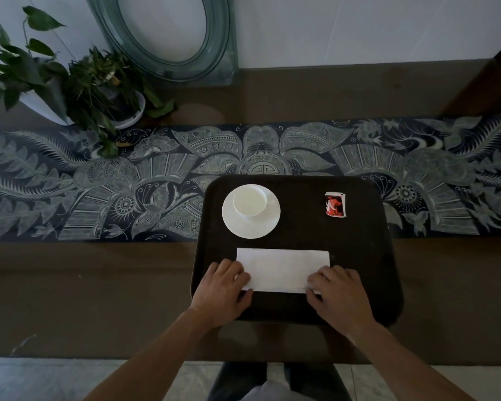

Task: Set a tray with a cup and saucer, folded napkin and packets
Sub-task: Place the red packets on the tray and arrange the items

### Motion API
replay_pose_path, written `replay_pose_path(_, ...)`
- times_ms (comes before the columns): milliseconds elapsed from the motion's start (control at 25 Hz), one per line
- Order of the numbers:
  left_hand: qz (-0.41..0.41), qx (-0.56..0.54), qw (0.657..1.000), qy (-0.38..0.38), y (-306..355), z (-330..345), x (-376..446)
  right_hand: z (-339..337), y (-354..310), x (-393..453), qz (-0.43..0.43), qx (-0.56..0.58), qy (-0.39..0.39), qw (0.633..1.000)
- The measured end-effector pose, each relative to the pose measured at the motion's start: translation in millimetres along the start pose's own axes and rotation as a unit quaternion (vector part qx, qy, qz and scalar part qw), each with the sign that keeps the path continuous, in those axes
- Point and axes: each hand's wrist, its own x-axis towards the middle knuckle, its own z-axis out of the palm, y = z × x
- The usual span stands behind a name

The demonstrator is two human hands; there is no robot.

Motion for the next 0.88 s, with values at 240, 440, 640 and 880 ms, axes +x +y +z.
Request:
replay_pose_path(240,-0.002,-0.037,0.999,-0.021,52,25,44,16,-44,34,-0.008,0.024,0.043,0.999)
replay_pose_path(440,-0.052,0.016,0.996,-0.074,58,45,50,40,-33,40,0.012,-0.017,0.000,1.000)
replay_pose_path(640,-0.061,0.012,0.995,-0.081,55,49,51,45,-30,41,0.005,-0.026,0.001,1.000)
replay_pose_path(880,-0.096,0.029,0.991,-0.086,27,41,32,39,0,26,0.058,-0.045,-0.016,0.997)
